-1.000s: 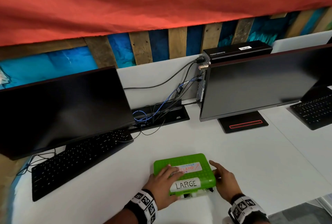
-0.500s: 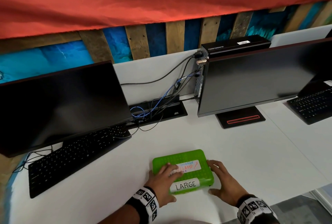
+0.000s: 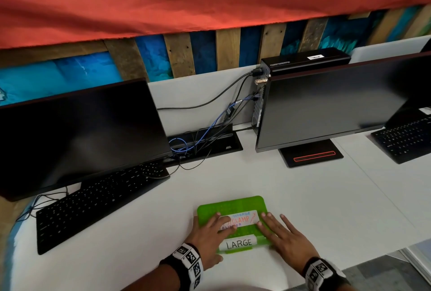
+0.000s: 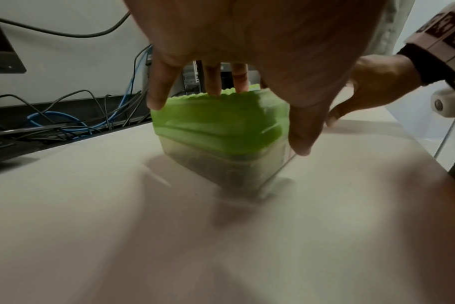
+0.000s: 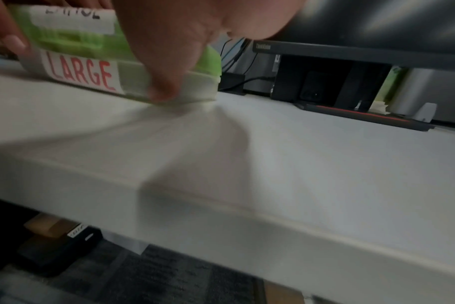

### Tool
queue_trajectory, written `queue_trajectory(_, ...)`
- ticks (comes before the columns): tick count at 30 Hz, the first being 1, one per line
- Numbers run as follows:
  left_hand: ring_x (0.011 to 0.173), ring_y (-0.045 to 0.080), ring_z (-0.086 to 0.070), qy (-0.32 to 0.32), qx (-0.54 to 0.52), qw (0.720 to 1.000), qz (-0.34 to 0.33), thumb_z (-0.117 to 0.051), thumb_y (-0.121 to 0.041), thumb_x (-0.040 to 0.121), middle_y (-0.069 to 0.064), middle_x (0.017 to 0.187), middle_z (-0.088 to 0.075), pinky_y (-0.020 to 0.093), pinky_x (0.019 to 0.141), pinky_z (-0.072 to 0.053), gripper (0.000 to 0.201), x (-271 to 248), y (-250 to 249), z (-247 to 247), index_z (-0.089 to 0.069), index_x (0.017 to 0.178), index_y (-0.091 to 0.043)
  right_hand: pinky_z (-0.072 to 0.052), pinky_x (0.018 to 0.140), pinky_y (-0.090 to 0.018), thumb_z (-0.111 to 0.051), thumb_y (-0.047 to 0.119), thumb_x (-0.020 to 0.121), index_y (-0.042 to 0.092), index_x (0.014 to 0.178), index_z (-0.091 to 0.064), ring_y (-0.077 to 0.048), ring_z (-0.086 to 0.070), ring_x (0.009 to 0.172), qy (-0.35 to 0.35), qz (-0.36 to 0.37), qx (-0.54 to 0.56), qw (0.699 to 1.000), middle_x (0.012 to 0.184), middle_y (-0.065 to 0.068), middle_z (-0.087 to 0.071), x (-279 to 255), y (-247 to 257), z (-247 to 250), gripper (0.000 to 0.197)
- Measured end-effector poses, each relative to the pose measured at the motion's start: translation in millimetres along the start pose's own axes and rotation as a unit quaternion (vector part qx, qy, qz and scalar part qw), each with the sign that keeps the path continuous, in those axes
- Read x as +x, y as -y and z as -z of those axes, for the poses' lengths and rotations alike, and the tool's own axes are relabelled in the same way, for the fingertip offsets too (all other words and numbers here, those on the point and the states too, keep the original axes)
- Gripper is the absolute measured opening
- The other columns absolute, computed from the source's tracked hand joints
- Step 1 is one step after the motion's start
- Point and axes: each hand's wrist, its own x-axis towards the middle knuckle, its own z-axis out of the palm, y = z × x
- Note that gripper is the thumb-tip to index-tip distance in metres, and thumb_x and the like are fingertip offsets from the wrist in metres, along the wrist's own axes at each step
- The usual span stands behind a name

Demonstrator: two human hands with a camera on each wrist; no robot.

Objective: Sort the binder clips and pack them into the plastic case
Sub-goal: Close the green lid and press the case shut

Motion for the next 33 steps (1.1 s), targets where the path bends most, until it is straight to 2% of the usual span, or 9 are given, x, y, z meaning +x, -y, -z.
queue_trajectory(3,0.144,0.019,0.005,-0.004,0.001,1.000,0.003,-0.054,-0.052,0.083,-0.010,0.154,-0.001,0.069,0.107,-0.006,0.079,-1,-1,-1,-0.003,0.142,-0.039,-0.010,0.115,-0.040,-0.041,0.025,0.085,0.017,0.148,-0.018,-0.020,-0.011,0.144,-0.019,0.000,-0.019,1.000,0.157,-0.006,-0.013,3,-2,3,0.067)
queue_trajectory(6,0.142,0.020,-0.003,-0.017,-0.026,0.999,0.015,-0.050,-0.060,0.082,-0.010,0.151,-0.010,0.070,0.106,-0.008,0.070,1,-4,3,-0.017,0.140,-0.039,-0.013,0.115,-0.040,-0.044,0.036,0.085,0.014,0.148,-0.019,-0.022,-0.016,0.144,-0.011,0.038,-0.021,0.999,0.156,-0.006,-0.022,7,2,8,0.071)
queue_trajectory(12,0.139,0.020,-0.010,-0.024,-0.033,0.999,0.018,-0.053,-0.058,0.079,-0.011,0.148,-0.014,0.068,0.104,-0.011,0.065,4,-7,4,-0.026,0.134,-0.037,-0.053,0.092,-0.040,-0.043,0.065,0.086,0.022,0.124,-0.056,-0.023,-0.063,0.103,-0.065,0.072,0.026,0.995,0.113,-0.002,-0.067,29,26,23,0.059)
queue_trajectory(18,0.136,0.021,-0.014,-0.041,-0.022,0.998,0.033,-0.052,-0.058,0.074,-0.013,0.144,-0.012,0.067,0.102,-0.013,0.064,7,-8,-1,-0.025,0.129,-0.040,-0.058,0.078,-0.040,-0.056,0.061,0.071,0.023,0.113,-0.057,-0.017,-0.064,0.087,-0.085,0.059,0.000,0.995,0.097,0.004,-0.068,46,40,18,0.056)
queue_trajectory(20,0.127,0.021,-0.029,-0.028,-0.011,0.999,0.042,-0.054,-0.063,0.062,-0.014,0.136,-0.026,0.072,0.089,-0.031,0.066,7,-8,-4,-0.037,0.121,-0.042,-0.059,0.076,-0.037,-0.057,0.062,0.066,0.024,0.109,-0.055,-0.014,-0.064,0.084,-0.081,0.063,-0.004,0.995,0.093,0.008,-0.067,49,38,22,0.057)
queue_trajectory(22,0.110,0.016,-0.039,-0.039,0.010,0.997,0.060,-0.054,-0.071,0.046,-0.015,0.122,-0.043,0.063,0.068,-0.049,0.069,7,-8,-9,-0.048,0.109,-0.044,-0.058,0.075,-0.037,-0.056,0.061,0.066,0.024,0.108,-0.055,-0.014,-0.065,0.082,-0.075,0.057,0.004,0.996,0.092,0.009,-0.067,51,38,25,0.056)
queue_trajectory(24,0.105,0.015,-0.042,-0.063,0.019,0.996,0.064,-0.052,-0.074,0.041,-0.015,0.115,-0.049,0.058,0.061,-0.052,0.070,11,-7,-15,-0.050,0.105,-0.045,-0.059,0.074,-0.038,-0.056,0.059,0.065,0.025,0.106,-0.058,-0.014,-0.064,0.080,-0.071,0.053,0.006,0.996,0.090,0.009,-0.067,52,39,24,0.054)
queue_trajectory(29,0.105,0.016,-0.043,-0.077,0.023,0.995,0.067,-0.044,-0.078,0.045,-0.013,0.115,-0.049,0.060,0.056,-0.052,0.069,15,-1,-21,-0.050,0.106,-0.045,-0.059,0.074,-0.035,-0.052,0.065,0.071,0.027,0.106,-0.060,-0.013,-0.063,0.079,-0.074,0.059,0.007,0.995,0.090,0.010,-0.065,52,34,27,0.052)
queue_trajectory(33,0.113,0.020,-0.043,-0.064,0.005,0.994,0.086,-0.041,-0.085,0.051,-0.009,0.121,-0.045,0.064,0.068,-0.048,0.073,16,-2,-32,-0.049,0.108,-0.039,-0.058,0.081,-0.035,-0.053,0.058,0.078,0.029,0.120,-0.055,-0.013,-0.066,0.087,-0.081,0.082,0.003,0.993,0.101,0.008,-0.063,43,29,25,0.052)
